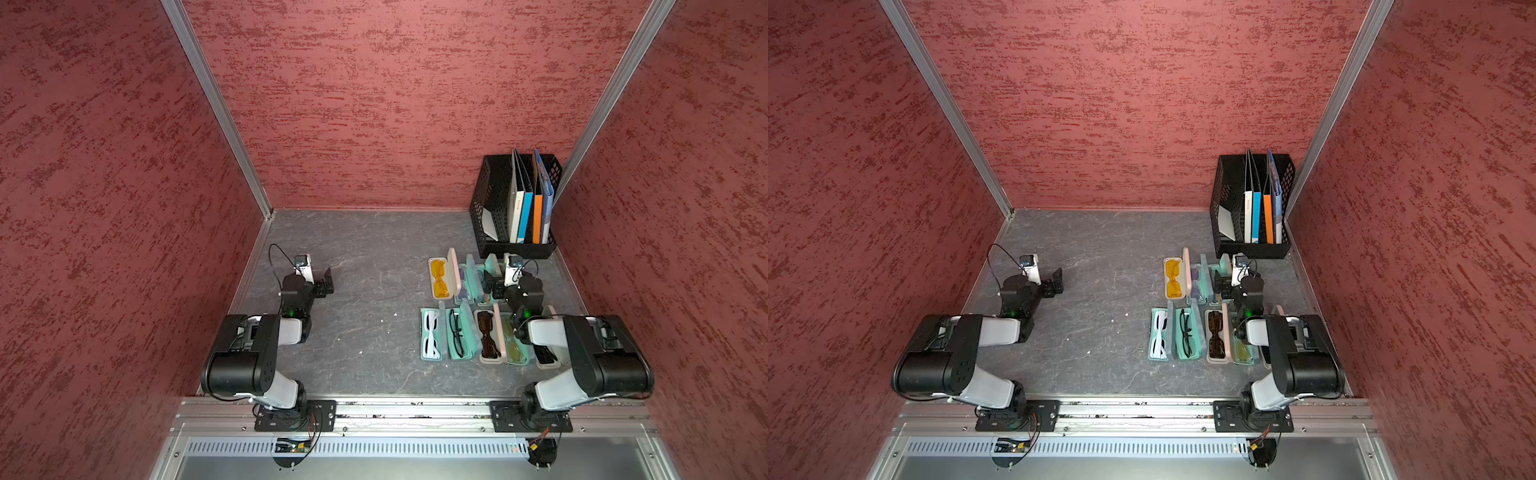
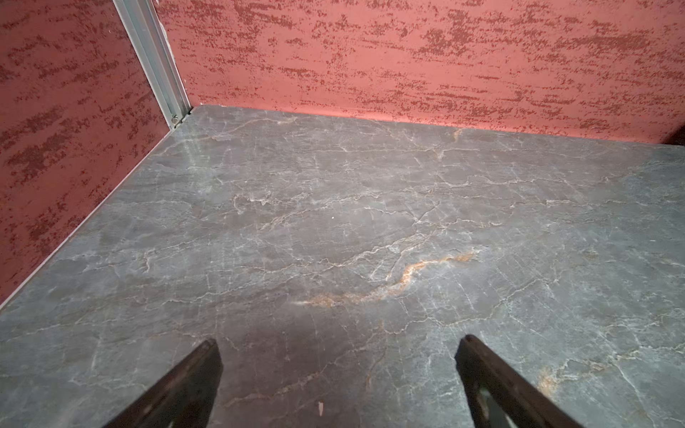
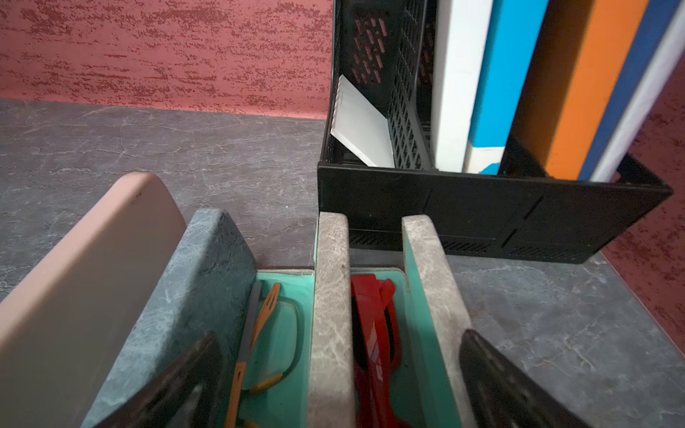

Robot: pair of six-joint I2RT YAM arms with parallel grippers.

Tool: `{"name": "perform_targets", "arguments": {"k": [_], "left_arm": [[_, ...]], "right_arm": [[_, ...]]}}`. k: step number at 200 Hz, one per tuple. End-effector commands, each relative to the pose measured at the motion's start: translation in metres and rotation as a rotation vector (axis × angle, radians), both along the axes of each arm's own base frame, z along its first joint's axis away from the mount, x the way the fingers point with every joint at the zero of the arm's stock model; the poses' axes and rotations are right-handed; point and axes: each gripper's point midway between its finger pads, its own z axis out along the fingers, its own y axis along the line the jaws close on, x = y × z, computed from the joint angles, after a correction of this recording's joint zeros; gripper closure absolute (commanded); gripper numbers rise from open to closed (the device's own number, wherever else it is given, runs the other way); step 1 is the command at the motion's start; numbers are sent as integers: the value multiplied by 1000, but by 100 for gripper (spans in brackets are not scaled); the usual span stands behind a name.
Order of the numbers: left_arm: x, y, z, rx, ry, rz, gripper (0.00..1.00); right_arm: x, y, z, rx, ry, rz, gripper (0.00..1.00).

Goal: Close the glasses case
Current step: Close the glasses case at the center of the board.

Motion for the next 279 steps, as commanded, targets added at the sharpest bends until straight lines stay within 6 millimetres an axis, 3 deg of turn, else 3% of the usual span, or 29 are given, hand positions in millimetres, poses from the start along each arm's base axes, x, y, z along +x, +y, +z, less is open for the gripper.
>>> {"name": "perform_targets", "arguments": {"k": [1,152,167,172,195,210,222,248,264,279], "left_arm": [[9,2,19,-13,-71,3,0],[10,1,20,-7,-76,-8,0],[7,-7,37,42,-83,-12,0],[4,-7,46,63,-82,13,0],[-14,-37,112,129,-176,11,0],[-28,-61,147,49,-176,-21,0],[-39,-77,162,-83,-135,-47,0],[-59,-126,165,-323,24,-214,0],[-73,-162,149,-474,200,-330,0],[-88,-195,127,-585,374,-429,0]], "right_arm": [[9,2,13,23,-49,-5,1],[9,3,13,22,-49,-2,1],[1,-2,30,11,-96,-49,1],[-3,-8,46,12,-124,-90,1],[-27,-31,103,42,-151,-226,1],[-48,-35,131,90,-176,-260,1],[-62,-32,146,136,-179,-245,1],[-83,-9,165,246,-130,-132,1],[-94,14,171,329,-45,-27,1],[-105,47,173,433,55,133,1]]}}
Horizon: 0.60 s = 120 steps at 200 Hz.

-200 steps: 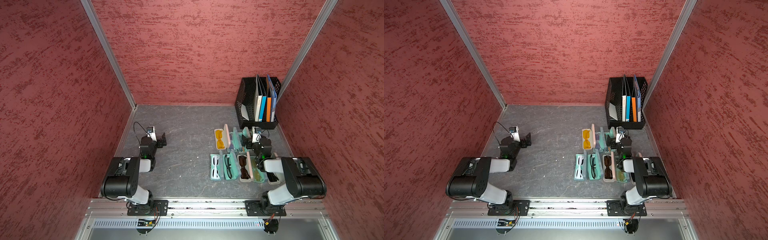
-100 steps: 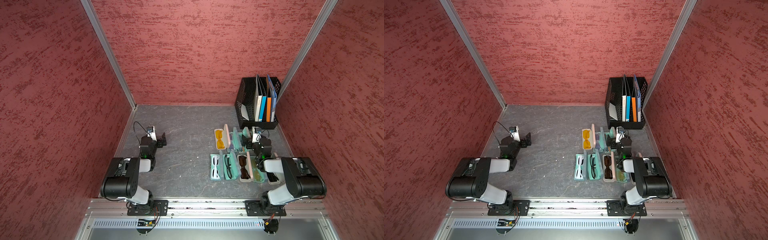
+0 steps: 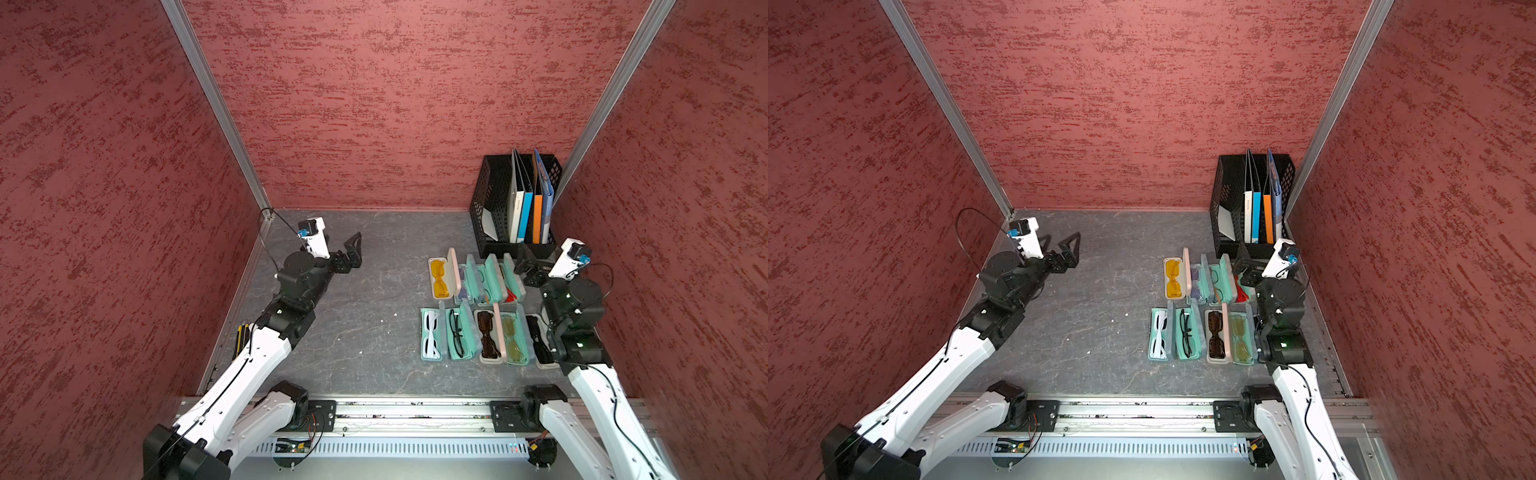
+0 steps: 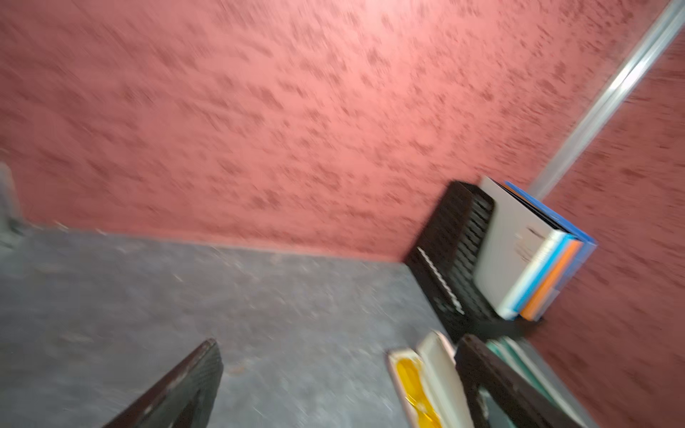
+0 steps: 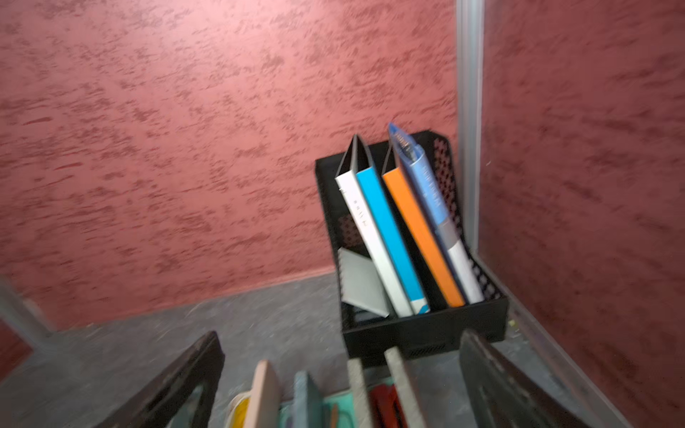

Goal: Close the glasses case
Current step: Close the glasses case at the center of the board.

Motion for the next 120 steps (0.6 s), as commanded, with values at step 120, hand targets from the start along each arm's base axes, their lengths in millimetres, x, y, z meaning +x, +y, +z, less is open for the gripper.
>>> {"name": "perform_targets", "arguments": {"k": [120], "left_arm": [[-111,-178,-200,-125,995,-574,27]], "right_arm": [[-124,176,-126,355,866,712,1]]}}
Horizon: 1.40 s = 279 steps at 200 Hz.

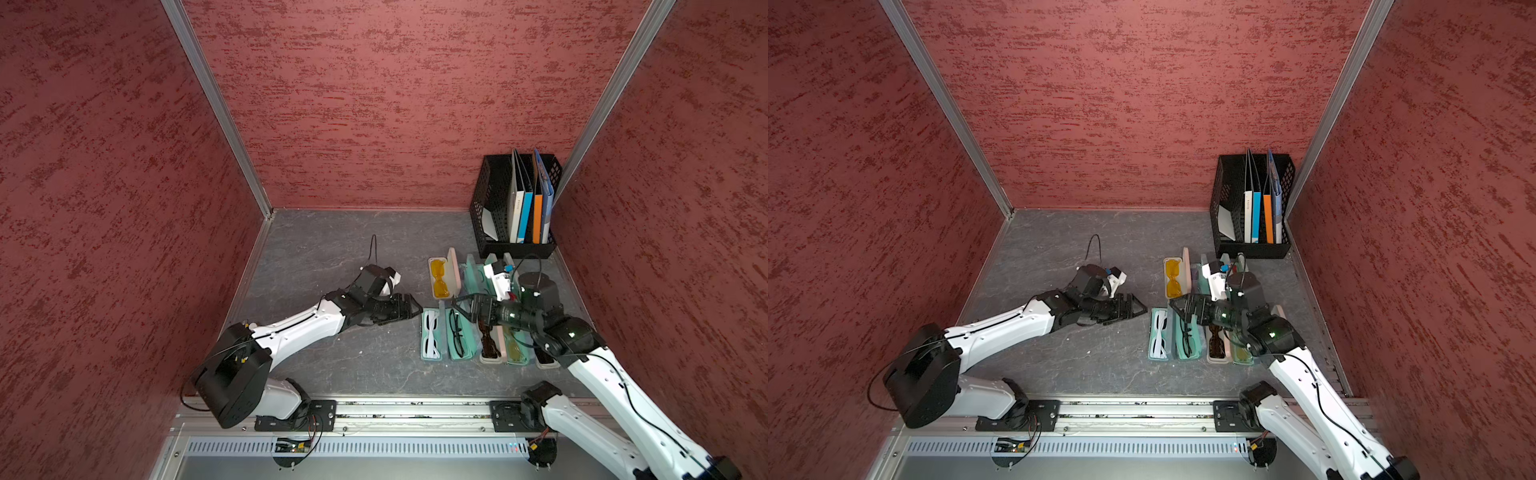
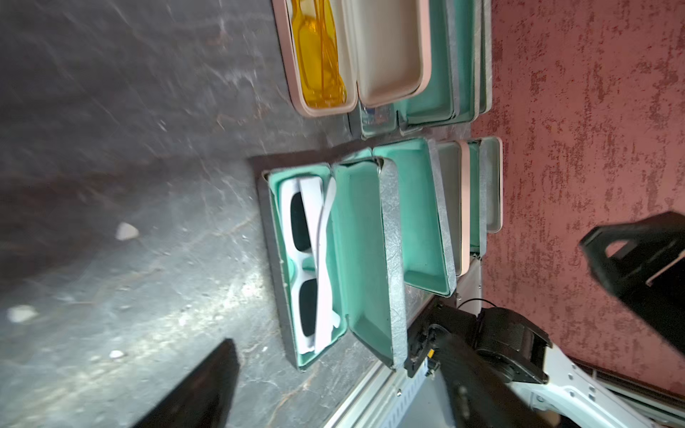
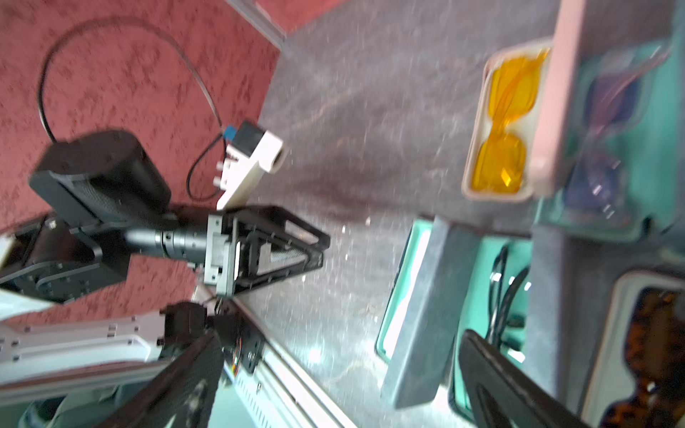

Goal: Close the glasses case
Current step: Close the glasses case at the center of the board.

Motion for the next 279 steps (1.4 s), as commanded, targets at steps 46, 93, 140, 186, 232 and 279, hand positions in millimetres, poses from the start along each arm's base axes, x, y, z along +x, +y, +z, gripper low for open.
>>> {"name": "perform_targets", "arguments": {"k": [46,93,140,186,232,279], "left_arm": [[-2,-30,-26,6,78,-45,44],[3,-35,-47,33,109,-41,57],[3,-35,-57,52,117,-43,65],[2,-39,-66,61,129,-54,71],[1,-41,-76,76,145,-64,76],[-1,-40,-83,107,148,-69,76]], "right_arm": [[-37,4,-47,-45,166,-4,17],[-42,14,-69,-49,215,9,41],[-37,27,-87,-72,246,24,60],[-32,34,-96,-68,251,27,74],[-32,35,-104,-74,259,25,77],[-32,33,-108,-80,261,19,79]]}}
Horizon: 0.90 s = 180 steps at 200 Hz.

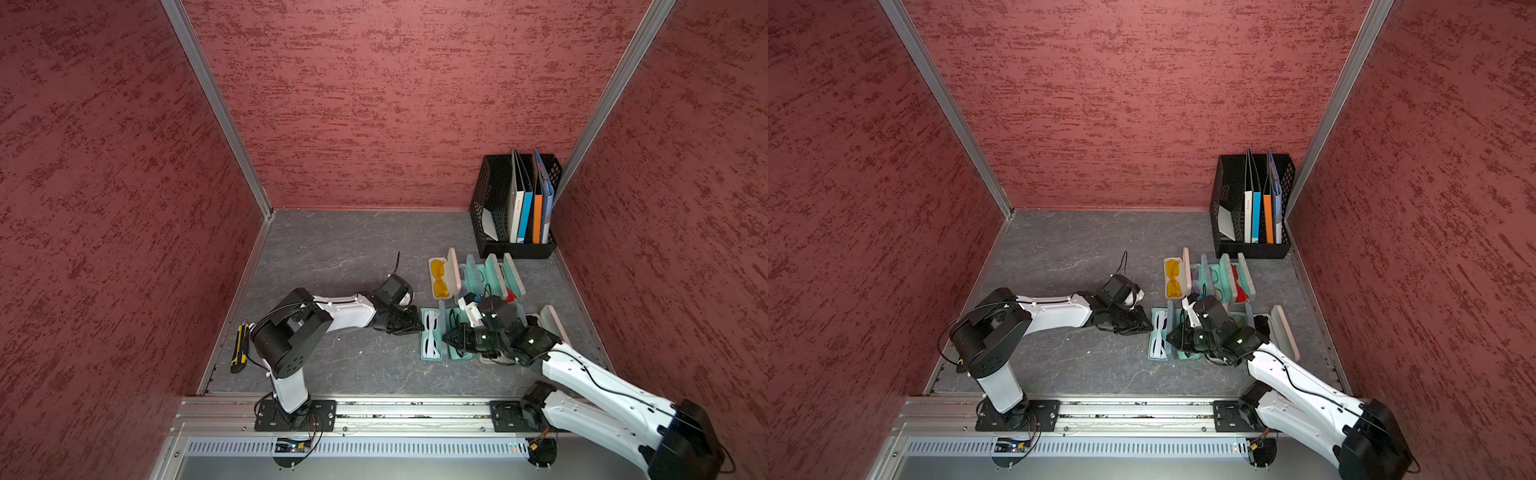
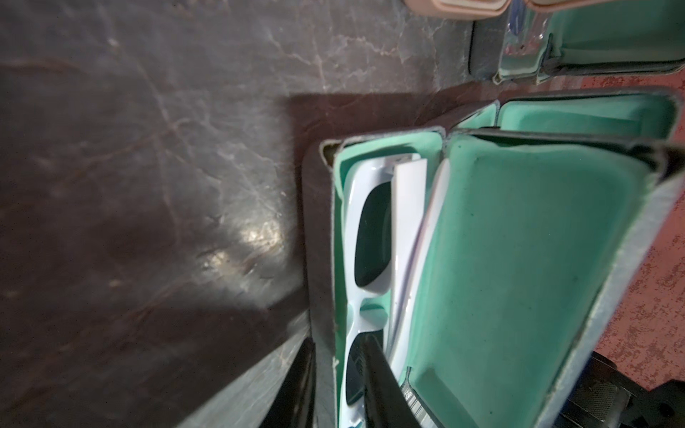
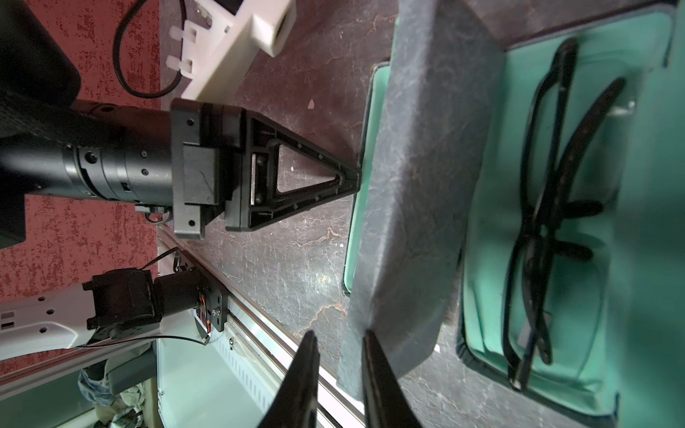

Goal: Close the glasses case
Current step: Close the glasses case at the center of the board.

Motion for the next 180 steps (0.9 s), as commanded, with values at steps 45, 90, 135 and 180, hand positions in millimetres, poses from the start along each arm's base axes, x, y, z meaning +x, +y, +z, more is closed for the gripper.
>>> {"name": "perform_targets", "arguments": {"k": [45,90,135,180], "left_arm": [[1,-9,-1,2,-25,-36,80],[0,-9,-7,29,-27,-48,86],[-1,-10,-8,26,-24,-50,92],[-3,-13,-9,24,-27,-48,94]], "right_arm": [[6,0,-2,-6,-32,-16,81],[8,4,-3,-3,-31,-13,82],[8,3,-3,2,-36,-17,82],[8,5,-4,8,-38,-10,84]]}}
